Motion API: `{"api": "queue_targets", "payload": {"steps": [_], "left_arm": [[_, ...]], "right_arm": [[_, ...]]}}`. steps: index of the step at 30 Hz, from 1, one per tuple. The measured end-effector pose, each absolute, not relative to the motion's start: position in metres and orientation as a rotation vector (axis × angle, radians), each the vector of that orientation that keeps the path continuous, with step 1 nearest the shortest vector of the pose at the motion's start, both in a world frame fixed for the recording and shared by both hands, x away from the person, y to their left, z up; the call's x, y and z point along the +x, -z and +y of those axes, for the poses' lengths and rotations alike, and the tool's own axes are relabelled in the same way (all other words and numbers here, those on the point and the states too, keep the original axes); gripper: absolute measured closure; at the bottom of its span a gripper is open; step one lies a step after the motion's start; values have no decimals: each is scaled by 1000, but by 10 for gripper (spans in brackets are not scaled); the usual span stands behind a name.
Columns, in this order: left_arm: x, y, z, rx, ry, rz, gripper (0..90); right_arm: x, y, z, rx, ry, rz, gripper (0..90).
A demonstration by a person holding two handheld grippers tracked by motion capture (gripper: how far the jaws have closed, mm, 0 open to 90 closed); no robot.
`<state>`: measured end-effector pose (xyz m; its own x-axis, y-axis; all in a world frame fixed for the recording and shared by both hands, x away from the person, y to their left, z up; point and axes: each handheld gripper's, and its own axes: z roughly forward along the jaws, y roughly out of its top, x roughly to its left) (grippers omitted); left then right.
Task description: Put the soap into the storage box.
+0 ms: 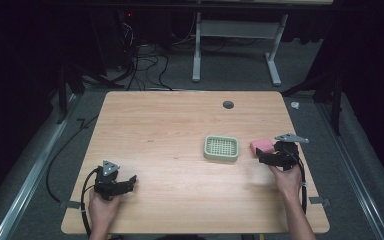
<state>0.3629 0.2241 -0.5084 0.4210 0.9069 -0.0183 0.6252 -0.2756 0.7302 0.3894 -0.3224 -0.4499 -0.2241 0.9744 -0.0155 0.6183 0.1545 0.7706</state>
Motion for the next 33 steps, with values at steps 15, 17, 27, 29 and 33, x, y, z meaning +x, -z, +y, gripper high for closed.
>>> {"api": "queue_targets", "payload": {"steps": [15, 17, 27, 29, 33], "left_arm": [[363, 508, 224, 2008, -539, 1293, 169], [363, 508, 224, 2008, -539, 1293, 169], [363, 508, 224, 2007, -539, 1293, 169], [363, 508, 224, 2007, -539, 1293, 169], [363, 508, 224, 2008, -539, 1292, 167]], "right_arm": [[416, 459, -323, 1572, -882, 1908, 123], [419, 463, -323, 1591, -868, 1912, 123], [427, 476, -325, 1633, -826, 1926, 122], [429, 478, -326, 1645, -820, 1933, 121], [432, 483, -326, 1655, -803, 1939, 120]]}}
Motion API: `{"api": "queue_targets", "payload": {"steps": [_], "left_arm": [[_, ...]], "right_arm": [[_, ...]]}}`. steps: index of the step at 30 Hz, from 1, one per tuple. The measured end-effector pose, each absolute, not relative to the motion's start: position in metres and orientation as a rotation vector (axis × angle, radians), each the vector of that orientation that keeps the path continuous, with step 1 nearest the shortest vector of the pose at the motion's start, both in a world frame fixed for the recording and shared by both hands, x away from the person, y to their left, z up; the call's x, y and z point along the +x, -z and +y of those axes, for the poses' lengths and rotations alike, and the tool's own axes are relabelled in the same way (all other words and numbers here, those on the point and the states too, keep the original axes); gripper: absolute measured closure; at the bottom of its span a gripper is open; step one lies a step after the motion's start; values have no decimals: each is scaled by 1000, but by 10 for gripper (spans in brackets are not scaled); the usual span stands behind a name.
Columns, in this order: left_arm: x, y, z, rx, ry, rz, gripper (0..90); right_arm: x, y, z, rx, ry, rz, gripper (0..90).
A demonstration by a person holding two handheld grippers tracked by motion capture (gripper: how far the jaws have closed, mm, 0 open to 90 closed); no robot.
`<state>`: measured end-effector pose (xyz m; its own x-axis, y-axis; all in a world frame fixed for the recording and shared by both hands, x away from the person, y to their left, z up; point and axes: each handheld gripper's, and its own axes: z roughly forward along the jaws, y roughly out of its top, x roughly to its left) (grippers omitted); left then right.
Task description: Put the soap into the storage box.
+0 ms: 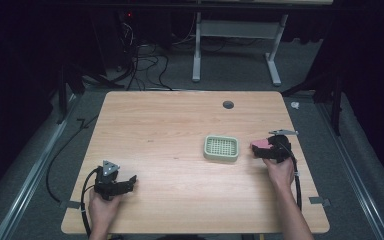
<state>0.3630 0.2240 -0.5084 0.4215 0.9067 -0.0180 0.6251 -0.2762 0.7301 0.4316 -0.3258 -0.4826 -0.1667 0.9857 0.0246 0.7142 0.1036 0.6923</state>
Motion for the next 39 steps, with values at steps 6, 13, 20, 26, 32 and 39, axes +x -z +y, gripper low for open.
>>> {"api": "queue_targets", "payload": {"steps": [6, 13, 20, 26, 32, 39], "left_arm": [[363, 508, 224, 2009, -539, 1293, 167], [363, 508, 224, 2008, -539, 1293, 168], [363, 508, 224, 2008, -540, 1293, 170], [363, 508, 224, 2008, -540, 1294, 170], [363, 508, 224, 2008, -540, 1294, 170], [363, 508, 224, 2007, -540, 1293, 170]], "right_arm": [[435, 487, -326, 1682, -794, 1944, 121], [439, 495, -324, 1712, -770, 1950, 122], [439, 496, -323, 1695, -748, 1952, 130], [439, 496, -322, 1692, -740, 1957, 133], [439, 495, -322, 1704, -733, 1946, 135], [435, 491, -323, 1700, -745, 1934, 136]]}}
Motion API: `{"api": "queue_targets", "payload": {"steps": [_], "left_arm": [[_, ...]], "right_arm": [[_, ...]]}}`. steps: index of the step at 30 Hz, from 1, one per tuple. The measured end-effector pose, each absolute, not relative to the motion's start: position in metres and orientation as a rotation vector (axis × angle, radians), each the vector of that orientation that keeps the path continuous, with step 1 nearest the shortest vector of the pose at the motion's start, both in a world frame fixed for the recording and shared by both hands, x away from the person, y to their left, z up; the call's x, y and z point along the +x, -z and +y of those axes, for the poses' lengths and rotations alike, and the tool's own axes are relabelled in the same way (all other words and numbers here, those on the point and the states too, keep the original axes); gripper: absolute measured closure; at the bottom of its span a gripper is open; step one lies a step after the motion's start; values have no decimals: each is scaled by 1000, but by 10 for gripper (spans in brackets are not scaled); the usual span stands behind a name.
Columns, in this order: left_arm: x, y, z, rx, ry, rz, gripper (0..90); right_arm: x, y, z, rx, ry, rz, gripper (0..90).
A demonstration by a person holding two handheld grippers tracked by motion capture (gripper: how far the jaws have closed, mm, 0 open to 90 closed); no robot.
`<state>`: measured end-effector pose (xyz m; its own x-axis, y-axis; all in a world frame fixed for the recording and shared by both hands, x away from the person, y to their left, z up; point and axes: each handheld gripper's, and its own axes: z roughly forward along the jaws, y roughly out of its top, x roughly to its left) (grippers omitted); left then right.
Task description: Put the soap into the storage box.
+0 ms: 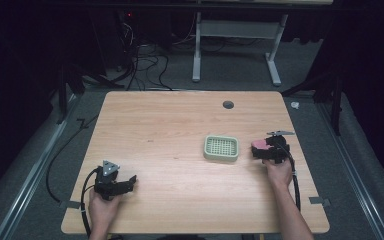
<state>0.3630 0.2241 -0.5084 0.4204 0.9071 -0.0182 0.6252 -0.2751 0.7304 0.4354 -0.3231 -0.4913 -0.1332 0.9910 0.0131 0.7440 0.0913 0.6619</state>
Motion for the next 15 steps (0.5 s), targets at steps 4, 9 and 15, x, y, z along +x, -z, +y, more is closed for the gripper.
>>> {"api": "queue_targets", "payload": {"steps": [4, 9, 15], "left_arm": [[363, 508, 224, 2007, -540, 1293, 170], [363, 508, 224, 2007, -540, 1293, 170], [363, 508, 224, 2008, -539, 1294, 170]], "right_arm": [[433, 486, -322, 1684, -774, 1936, 136], [429, 482, -320, 1694, -797, 1949, 136], [424, 476, -316, 1684, -819, 1961, 136]]}}
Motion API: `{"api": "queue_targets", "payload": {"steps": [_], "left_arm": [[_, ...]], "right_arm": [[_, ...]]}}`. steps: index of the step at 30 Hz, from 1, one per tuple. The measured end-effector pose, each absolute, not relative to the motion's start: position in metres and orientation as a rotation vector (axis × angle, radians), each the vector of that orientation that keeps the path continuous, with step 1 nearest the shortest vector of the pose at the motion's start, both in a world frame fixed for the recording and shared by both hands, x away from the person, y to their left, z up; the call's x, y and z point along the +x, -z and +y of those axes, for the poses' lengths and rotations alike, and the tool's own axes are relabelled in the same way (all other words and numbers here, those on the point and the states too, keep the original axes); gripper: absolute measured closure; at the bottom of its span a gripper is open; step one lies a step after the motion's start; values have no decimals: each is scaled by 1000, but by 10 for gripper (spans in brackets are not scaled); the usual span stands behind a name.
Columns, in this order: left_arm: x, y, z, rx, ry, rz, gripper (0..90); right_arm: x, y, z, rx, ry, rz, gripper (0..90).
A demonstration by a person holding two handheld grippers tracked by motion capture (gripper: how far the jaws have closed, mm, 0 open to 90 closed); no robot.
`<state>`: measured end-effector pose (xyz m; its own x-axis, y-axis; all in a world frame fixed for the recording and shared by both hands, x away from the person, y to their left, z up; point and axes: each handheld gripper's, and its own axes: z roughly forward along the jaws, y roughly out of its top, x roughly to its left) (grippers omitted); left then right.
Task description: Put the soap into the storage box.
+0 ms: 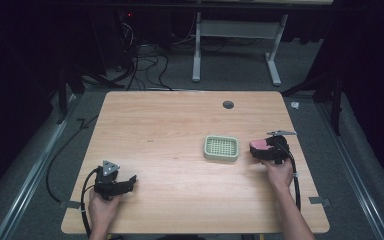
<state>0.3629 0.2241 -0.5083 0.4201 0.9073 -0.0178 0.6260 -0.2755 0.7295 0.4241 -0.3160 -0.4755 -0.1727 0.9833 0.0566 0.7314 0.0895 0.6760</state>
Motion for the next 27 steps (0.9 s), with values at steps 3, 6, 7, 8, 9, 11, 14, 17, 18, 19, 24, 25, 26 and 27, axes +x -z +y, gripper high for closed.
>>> {"api": "queue_targets", "payload": {"steps": [3, 6, 7, 8, 9, 11, 14, 17, 18, 19, 24, 25, 26, 27], "left_arm": [[363, 508, 224, 2006, -539, 1293, 170], [363, 508, 224, 2006, -539, 1293, 171], [363, 508, 224, 2006, -539, 1293, 171], [363, 508, 224, 2006, -539, 1293, 171], [363, 508, 224, 2006, -539, 1293, 170], [363, 508, 224, 2006, -539, 1293, 170], [363, 508, 224, 2006, -539, 1293, 170], [363, 508, 224, 2006, -539, 1293, 170], [363, 508, 224, 2006, -539, 1293, 170], [363, 508, 224, 2006, -539, 1293, 171], [363, 508, 224, 2006, -539, 1293, 170], [363, 508, 224, 2006, -539, 1293, 170], [363, 508, 224, 2006, -539, 1293, 170], [363, 508, 224, 2006, -539, 1293, 170]], "right_arm": [[422, 472, -313, 1673, -828, 1967, 136], [419, 468, -309, 1657, -839, 1976, 136], [418, 467, -307, 1657, -843, 1977, 136], [417, 467, -306, 1654, -845, 1979, 136], [417, 466, -305, 1650, -846, 1983, 136], [416, 465, -303, 1647, -850, 1988, 136], [414, 464, -300, 1645, -855, 1997, 137], [413, 463, -297, 1646, -870, 2002, 136], [413, 462, -296, 1646, -875, 2003, 137], [412, 462, -295, 1651, -882, 2002, 137], [412, 460, -287, 1644, -911, 2011, 136], [412, 459, -285, 1640, -911, 2020, 136], [412, 459, -283, 1641, -912, 2019, 136], [411, 459, -281, 1637, -914, 2025, 136]]}}
